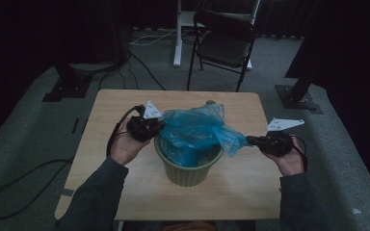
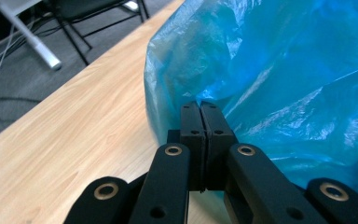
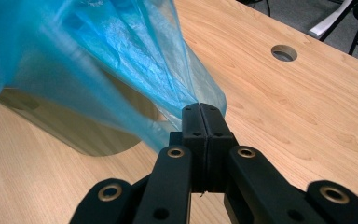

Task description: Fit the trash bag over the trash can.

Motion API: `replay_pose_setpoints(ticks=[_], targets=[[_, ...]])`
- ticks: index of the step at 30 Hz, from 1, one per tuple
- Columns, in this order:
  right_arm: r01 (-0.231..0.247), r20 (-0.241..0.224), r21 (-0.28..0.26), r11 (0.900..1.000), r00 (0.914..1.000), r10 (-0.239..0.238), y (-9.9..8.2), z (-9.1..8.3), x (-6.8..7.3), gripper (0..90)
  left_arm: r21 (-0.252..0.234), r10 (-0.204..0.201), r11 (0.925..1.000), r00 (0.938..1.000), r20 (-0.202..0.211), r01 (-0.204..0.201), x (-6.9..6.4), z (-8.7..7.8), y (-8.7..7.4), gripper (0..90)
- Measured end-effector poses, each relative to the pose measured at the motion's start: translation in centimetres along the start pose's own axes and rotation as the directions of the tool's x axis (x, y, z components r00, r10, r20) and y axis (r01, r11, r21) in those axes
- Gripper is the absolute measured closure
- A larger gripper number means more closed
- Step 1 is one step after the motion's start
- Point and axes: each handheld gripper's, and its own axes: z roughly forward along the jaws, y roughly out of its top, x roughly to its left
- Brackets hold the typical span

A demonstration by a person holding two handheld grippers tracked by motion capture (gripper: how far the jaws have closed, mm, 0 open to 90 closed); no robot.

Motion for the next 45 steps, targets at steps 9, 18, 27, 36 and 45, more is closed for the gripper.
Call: replay_pose_setpoints(ticks=[9, 18, 27, 36, 45], targets=[[0.001, 0.01, -0.044, 0.999, 1.0, 0.0, 1.4, -0.3, 0.3, 74.5, 0.003, 0.007, 1.0, 0.9997, 0.025, -0.007, -0.3, 0.5, -0.1, 85.8], [0.008, 0.009, -0.117, 0.993, 0.9999, -0.007, 4.1, -1.1, 0.7, 65.4, -0.003, 0.03, 0.9995, 0.9985, 0.045, -0.03, -0.9, 0.9, 0.1, 83.6], [0.038, -0.071, -0.16, 0.9863, 0.9962, -0.05, 6.6, -0.9, 2.4, 61.2, -0.006, 0.052, 0.9987, 0.9962, 0.071, -0.051, -1.8, 1.3, 0.4, 82.1], [0.018, -0.153, -0.156, 0.9876, 0.9873, -0.042, 9.3, 1.7, 3.6, 52.9, -0.006, 0.068, 0.9977, 0.9943, 0.083, -0.067, -2.2, 1.5, 0.8, 79.9], [0.044, -0.181, -0.022, 0.9988, 0.9823, -0.047, 7.8, 4.1, 3.8, 83.4, -0.059, 0.075, 0.9957, 0.9957, 0.054, -0.072, -2.1, 0.4, 1.7, 67.8]])
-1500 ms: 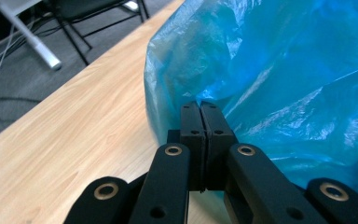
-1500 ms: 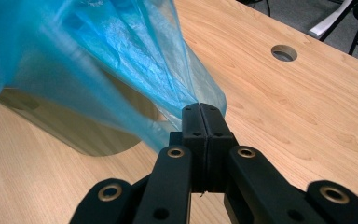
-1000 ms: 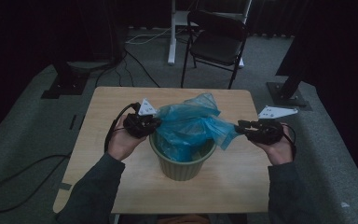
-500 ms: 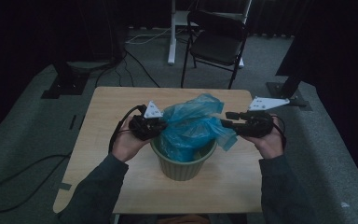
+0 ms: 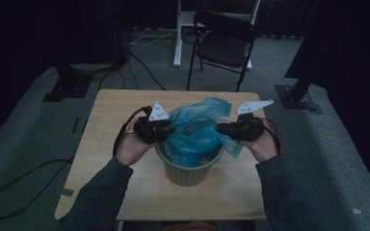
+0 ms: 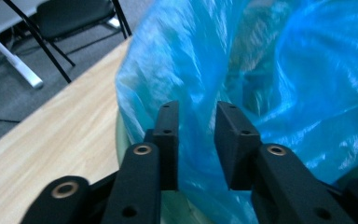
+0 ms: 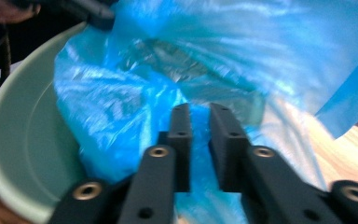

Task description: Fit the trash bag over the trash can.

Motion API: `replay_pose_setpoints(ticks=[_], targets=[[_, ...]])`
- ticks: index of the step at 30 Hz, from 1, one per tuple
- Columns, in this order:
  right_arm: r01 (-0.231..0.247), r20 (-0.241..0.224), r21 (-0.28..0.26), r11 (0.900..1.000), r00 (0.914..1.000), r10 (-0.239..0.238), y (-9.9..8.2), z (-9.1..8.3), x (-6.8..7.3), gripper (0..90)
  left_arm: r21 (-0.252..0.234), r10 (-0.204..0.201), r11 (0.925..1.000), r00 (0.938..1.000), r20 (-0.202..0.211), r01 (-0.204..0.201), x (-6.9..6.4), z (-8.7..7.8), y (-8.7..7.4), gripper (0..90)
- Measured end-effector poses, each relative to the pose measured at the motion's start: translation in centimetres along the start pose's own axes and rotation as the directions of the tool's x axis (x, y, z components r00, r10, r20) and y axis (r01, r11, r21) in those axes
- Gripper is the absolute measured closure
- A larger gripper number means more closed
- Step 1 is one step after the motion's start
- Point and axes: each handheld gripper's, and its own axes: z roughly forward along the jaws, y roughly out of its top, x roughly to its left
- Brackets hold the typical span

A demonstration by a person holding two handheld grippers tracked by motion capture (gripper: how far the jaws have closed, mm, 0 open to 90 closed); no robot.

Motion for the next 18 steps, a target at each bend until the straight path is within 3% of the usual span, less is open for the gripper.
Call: replay_pose_setpoints(ticks=[3, 8, 14, 16, 18], targets=[[0.011, -0.005, 0.011, 0.9999, 0.9999, -0.011, -0.4, 0.1, 0.2, 85.6, -0.015, 0.011, 0.9998, 0.9998, -0.014, -0.011, 0.1, -0.1, 0.8, 62.5], [0.023, -0.009, 0.017, 0.9996, 0.9997, -0.023, -0.5, 0.1, 0.5, 85.6, -0.055, 0.064, 0.9963, 0.9977, -0.022, -0.065, -0.1, 0.3, 2.9, 54.5], [0.034, -0.015, 0.019, 0.9992, 0.9993, -0.034, -0.4, 0.4, 0.5, 85.5, -0.078, 0.109, 0.9909, 0.9938, -0.024, -0.11, 0.1, 2.4, 5.9, 49.5], [0.036, -0.015, 0.022, 0.9991, 0.9992, -0.036, -0.4, 0.6, 0.6, 85.2, -0.044, 0.123, 0.9914, 0.9923, -0.016, -0.124, 0.3, 3.6, 6.6, 50.3], [0.041, -0.01, 0.029, 0.9988, 0.9991, -0.04, -0.5, 0.8, 0.6, 85.1, -0.004, 0.115, 0.9934, 0.9932, -0.019, -0.115, 0.7, 4.7, 6.8, 64.1]])
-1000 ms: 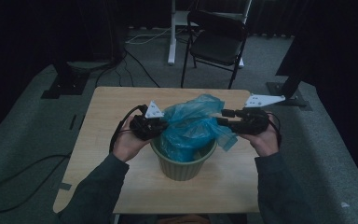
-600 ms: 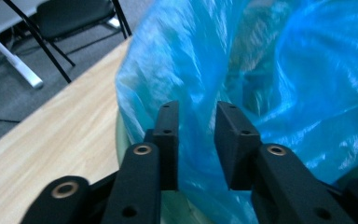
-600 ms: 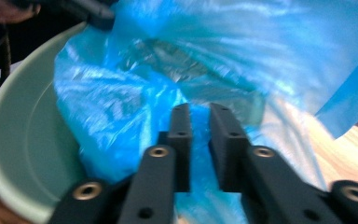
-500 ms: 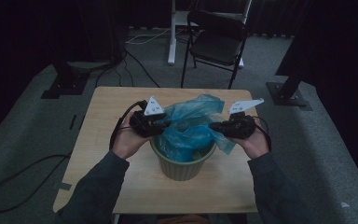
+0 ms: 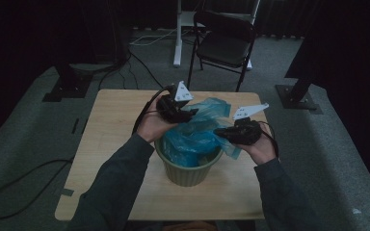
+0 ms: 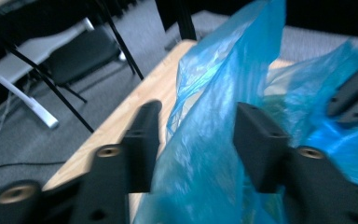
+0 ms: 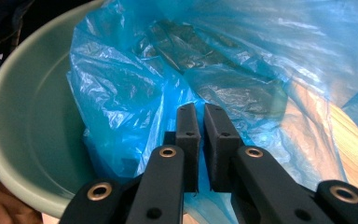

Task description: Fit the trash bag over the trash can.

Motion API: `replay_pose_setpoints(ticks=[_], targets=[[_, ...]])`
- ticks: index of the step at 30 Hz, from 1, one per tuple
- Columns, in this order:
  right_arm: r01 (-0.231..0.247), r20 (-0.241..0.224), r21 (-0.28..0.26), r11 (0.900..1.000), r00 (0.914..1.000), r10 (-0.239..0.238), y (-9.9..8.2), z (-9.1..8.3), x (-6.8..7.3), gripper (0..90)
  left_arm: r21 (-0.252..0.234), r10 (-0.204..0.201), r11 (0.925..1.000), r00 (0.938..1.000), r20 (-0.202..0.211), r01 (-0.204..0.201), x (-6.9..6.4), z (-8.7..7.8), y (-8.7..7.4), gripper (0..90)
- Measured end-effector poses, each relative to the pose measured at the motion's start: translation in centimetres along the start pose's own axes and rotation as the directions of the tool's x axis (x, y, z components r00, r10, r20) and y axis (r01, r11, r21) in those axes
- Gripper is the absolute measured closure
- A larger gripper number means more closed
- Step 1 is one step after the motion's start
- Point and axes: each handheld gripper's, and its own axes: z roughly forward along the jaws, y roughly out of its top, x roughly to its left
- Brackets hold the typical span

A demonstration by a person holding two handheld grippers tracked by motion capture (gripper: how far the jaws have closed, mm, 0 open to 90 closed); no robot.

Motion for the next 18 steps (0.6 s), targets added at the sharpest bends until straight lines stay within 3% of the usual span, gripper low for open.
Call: replay_pose_setpoints(ticks=[2, 4, 7, 12, 18], targets=[[0.001, 0.002, 0.002, 1.0, 1.0, -0.001, -0.1, -0.2, 0.0, 85.2, 0.024, -0.025, 0.9994, 0.9997, -0.006, 0.025, 0.3, 0.3, -0.2, 80.1], [0.002, 0.003, -0.003, 1.0, 1.0, -0.002, -0.4, -0.5, 0.0, 85.2, 0.025, -0.066, 0.9975, 0.9978, -0.001, 0.066, 0.8, 0.0, -0.9, 87.8], [-0.013, 0.003, -0.01, 0.9999, 0.9999, 0.013, -1.0, -1.1, -0.2, 84.3, 0.022, -0.122, 0.9921, 0.9912, -0.051, 0.124, 1.9, -0.7, -2.2, 89.5], [-0.021, 0.006, -0.026, 0.9995, 0.9998, 0.021, -1.7, -2.0, -0.1, 85.5, 0.01, -0.239, 0.9706, 0.9675, -0.083, 0.241, 4.1, -2.2, -5.4, 89.5], [-0.019, 0.011, -0.018, 0.9997, 0.9998, 0.019, -2.5, -2.8, 0.3, 86.5, 0.034, -0.318, 0.9455, 0.9403, -0.122, 0.324, 5.5, -3.6, -9.4, 89.5]])
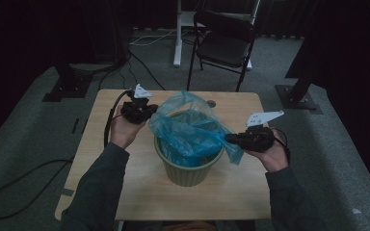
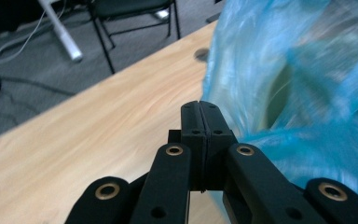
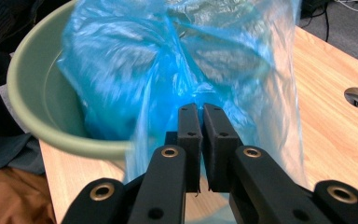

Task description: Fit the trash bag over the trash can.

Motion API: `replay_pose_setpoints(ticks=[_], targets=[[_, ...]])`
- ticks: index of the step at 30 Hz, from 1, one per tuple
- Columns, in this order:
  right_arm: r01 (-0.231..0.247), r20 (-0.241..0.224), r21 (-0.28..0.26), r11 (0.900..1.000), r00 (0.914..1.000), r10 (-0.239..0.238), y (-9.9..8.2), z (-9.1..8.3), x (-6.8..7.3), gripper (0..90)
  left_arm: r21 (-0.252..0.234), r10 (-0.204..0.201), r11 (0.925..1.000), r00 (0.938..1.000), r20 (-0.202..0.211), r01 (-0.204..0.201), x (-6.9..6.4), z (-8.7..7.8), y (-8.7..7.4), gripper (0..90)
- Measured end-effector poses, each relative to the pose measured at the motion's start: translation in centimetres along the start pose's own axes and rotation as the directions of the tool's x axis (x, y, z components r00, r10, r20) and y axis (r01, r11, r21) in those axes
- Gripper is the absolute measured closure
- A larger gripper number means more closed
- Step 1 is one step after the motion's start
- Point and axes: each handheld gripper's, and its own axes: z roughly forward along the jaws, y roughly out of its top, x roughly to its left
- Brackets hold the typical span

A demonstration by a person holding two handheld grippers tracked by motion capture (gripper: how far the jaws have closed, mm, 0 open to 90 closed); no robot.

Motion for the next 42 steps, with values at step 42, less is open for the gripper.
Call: replay_pose_setpoints(ticks=[42], targets=[[0.002, 0.031, -0.052, 0.9986, 0.9995, -0.001, 1.4, 0.4, 0.4, 69.4, 0.086, 0.229, 0.9694, 0.9732, 0.016, -0.23, -6.2, 4.0, 5.0, 58.8]])
